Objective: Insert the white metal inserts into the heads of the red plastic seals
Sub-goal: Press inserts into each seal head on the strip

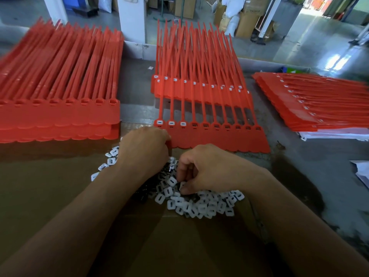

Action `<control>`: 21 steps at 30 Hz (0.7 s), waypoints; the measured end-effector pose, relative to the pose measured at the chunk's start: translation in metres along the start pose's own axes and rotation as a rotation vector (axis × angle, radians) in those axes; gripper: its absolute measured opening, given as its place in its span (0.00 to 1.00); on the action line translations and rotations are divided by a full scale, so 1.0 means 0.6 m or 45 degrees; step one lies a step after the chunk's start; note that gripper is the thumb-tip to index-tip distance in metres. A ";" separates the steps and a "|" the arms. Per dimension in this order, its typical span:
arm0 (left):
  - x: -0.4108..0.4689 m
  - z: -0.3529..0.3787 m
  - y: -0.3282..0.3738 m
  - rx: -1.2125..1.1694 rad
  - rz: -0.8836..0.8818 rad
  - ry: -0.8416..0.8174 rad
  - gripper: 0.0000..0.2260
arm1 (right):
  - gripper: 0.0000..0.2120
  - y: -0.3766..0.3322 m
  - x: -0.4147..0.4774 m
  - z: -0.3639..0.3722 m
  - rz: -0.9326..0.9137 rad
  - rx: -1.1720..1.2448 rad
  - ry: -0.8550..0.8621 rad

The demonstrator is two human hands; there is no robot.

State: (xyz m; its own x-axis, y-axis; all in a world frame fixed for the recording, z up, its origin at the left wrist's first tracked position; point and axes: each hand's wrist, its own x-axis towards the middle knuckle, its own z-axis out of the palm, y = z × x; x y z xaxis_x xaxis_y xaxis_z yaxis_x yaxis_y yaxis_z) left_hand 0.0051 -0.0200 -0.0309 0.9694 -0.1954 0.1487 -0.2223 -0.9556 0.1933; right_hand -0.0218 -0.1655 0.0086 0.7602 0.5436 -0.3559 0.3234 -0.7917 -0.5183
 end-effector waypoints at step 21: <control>0.002 0.005 -0.002 0.051 0.020 0.022 0.15 | 0.06 0.082 0.028 -0.036 0.120 0.279 0.579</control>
State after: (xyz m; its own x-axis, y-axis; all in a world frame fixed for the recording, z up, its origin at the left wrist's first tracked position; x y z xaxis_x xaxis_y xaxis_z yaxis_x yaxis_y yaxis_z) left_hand 0.0069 -0.0199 -0.0338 0.9637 -0.2074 0.1683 -0.2332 -0.9605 0.1518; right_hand 0.0189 -0.2016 -0.0061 0.9643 0.2580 -0.0596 0.1534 -0.7279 -0.6683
